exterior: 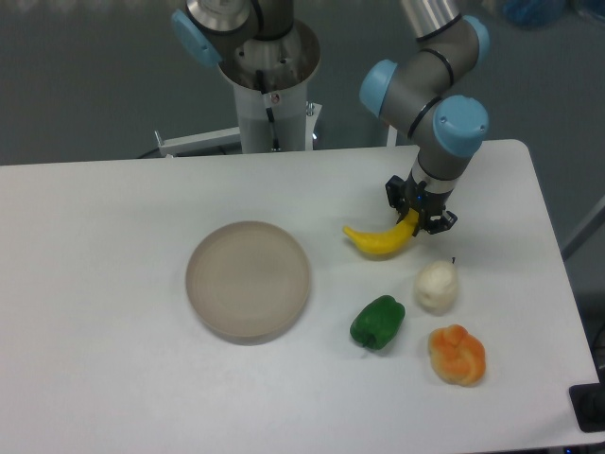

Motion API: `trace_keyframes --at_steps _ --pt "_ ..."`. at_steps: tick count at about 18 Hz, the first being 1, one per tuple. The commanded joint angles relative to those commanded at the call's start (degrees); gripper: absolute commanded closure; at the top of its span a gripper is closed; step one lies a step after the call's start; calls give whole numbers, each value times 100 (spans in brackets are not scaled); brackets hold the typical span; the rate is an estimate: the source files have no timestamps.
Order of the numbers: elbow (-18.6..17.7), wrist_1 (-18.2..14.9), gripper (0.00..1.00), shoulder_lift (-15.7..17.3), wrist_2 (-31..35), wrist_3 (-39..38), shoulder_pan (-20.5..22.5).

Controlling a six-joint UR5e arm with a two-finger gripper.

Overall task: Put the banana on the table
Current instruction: 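Lower the banana onto the table above the white fruit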

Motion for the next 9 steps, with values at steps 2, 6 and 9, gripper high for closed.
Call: trace_keyframes --at_steps 2,6,9 --pt "62 -9 75 -26 9 79 0" --pt "97 -9 75 -71 9 114 0" --pt "97 -9 75 -79 9 114 0"
